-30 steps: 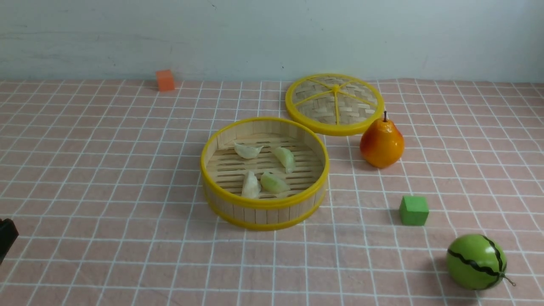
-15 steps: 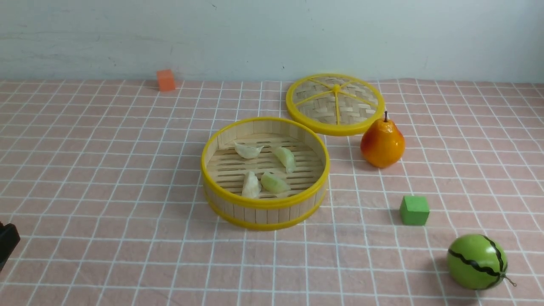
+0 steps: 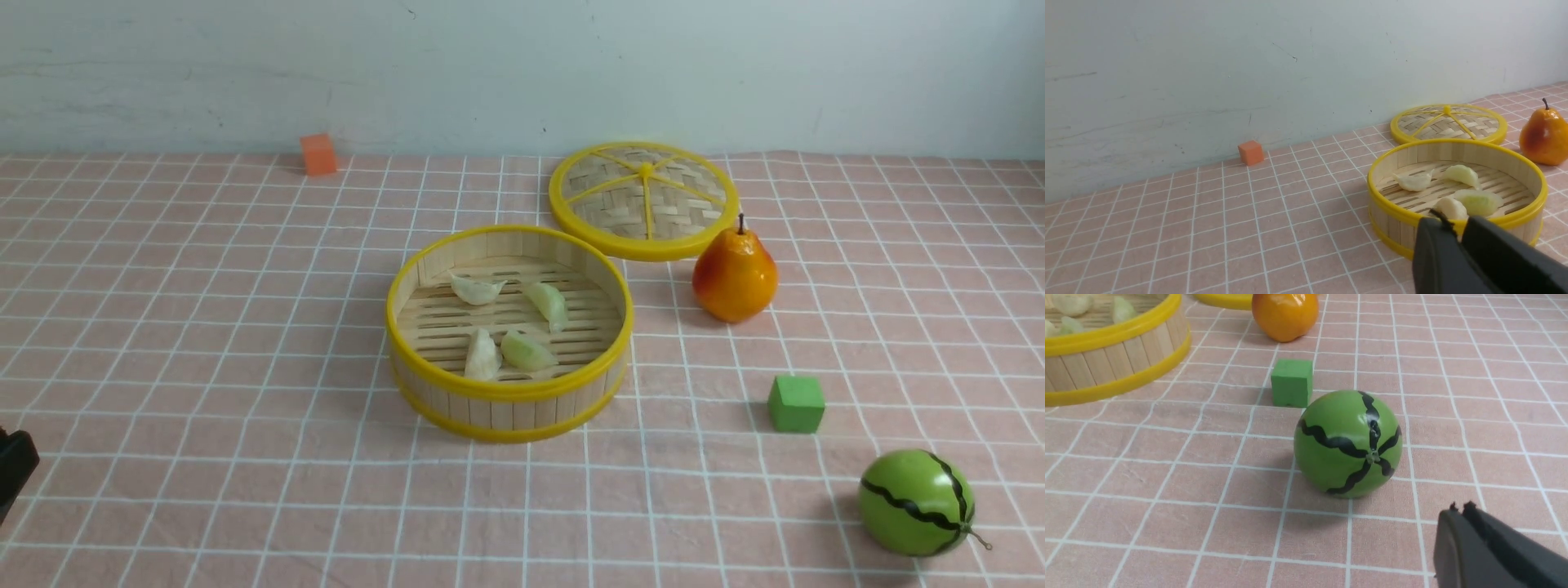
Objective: Put the dumplings into the steamer on the table with the pink tablecloth.
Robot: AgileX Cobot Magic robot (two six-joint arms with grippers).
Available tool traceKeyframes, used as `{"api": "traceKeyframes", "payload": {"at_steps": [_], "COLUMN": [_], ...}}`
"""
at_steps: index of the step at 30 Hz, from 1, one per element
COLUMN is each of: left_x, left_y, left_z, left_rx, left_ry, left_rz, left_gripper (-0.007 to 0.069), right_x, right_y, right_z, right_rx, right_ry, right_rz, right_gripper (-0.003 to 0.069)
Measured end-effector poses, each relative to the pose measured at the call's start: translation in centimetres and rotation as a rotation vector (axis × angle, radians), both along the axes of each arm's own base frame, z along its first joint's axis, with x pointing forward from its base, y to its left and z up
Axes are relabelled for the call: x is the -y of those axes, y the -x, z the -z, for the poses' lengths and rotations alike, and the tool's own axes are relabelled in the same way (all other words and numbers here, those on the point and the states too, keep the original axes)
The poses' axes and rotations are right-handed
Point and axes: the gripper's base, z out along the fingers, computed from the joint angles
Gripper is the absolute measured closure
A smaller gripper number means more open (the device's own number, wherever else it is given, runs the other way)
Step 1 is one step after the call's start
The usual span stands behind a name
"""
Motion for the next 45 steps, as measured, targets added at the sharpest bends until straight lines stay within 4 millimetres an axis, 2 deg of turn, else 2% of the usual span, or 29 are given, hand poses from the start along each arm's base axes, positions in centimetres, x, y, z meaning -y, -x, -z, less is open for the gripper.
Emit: {"api": "traceKeyframes", "payload": {"at_steps": [17, 20, 25, 27, 31, 35, 45], "left_x": [0.0, 0.0, -0.8, -1.0, -1.2, -1.2, -1.2], "left_y": [0.0, 0.1, 0.8, 1.0, 1.4, 1.7, 1.8], "left_z": [0.1, 1.1, 5.6, 6.5, 8.1, 9.8, 9.9], "left_rx": [-0.001, 0.007, -0.009, -0.029, -0.181, -0.354, -0.371], "left_ry": [0.000, 0.001, 0.078, 0.114, 0.131, 0.115, 0.125], "left_rz": [0.000, 0.000, -0.088, -0.117, -0.160, -0.173, -0.171], "left_gripper": [0.0522, 0.0522, 0.0522, 0.0536, 0.0610, 0.0638, 0.0638], "right_x": [0.0, 0.0, 0.0, 0.0, 0.0, 0.0, 0.0], "right_y": [0.0, 0.0, 0.0, 0.0, 0.0, 0.0, 0.0], "right_z": [0.0, 0.0, 0.0, 0.0, 0.0, 0.0, 0.0], "right_rx": [-0.006, -0.006, -0.006, -0.006, -0.006, -0.005, -0.006], "right_ry": [0.000, 0.000, 0.000, -0.001, -0.001, -0.001, -0.003], "right_rz": [-0.001, -0.001, -0.001, -0.001, -0.001, -0.001, -0.001], "right_gripper": [0.0638, 0.0638, 0.0634, 0.0630, 0.0623, 0.0616, 0.0602]}}
